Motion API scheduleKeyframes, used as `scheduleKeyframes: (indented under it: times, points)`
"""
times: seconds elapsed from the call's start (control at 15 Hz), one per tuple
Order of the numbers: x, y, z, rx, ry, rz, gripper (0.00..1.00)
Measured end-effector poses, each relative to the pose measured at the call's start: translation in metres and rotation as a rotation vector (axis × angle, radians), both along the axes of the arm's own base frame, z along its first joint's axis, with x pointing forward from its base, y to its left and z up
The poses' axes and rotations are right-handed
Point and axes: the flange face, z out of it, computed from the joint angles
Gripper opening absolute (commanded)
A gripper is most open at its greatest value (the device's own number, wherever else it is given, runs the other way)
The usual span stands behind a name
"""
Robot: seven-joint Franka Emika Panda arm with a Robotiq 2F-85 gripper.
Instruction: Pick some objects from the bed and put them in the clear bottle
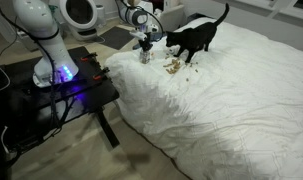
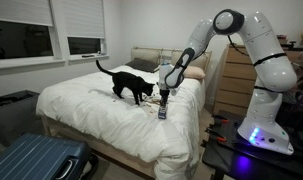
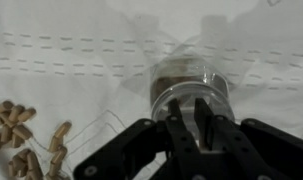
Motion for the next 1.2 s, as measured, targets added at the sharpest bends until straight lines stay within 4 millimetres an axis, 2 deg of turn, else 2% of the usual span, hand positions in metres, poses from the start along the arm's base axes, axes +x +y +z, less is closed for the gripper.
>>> scheduleKeyframes:
  times: [0.07, 0.13, 0.2, 0.27, 0.33, 0.4, 0.47, 0.53, 0.6, 0.73, 1.2]
  points:
    - [0.0004, 0.0, 0.0, 0.0, -0.001, 0.0, 0.09]
    - [0.0007, 0.0, 0.0001, 0.0, -0.001, 0.001, 0.42]
    - [0.0011, 0.0, 0.0002, -0.001, -0.002, 0.001, 0.37]
    - [0.0016, -0.0001, 0.0001, -0.001, -0.002, 0.001, 0.04]
    - [0.002, -0.0002, 0.0001, -0.001, -0.003, 0.001, 0.06]
    - [0.0025, -0.0003, 0.0002, -0.001, -0.004, 0.001, 0.4]
    - [0.0029, -0.0005, 0.0003, -0.001, -0.004, 0.001, 0.36]
    - [0.003, -0.0006, 0.0004, -0.001, -0.004, 0.001, 0.14]
    - [0.003, -0.0006, 0.0004, -0.002, -0.004, 0.001, 0.06]
    - [0.003, -0.0008, 0.0004, -0.002, -0.004, 0.001, 0.0]
    - [0.0028, -0.0011, 0.0002, -0.002, -0.001, 0.0, 0.0]
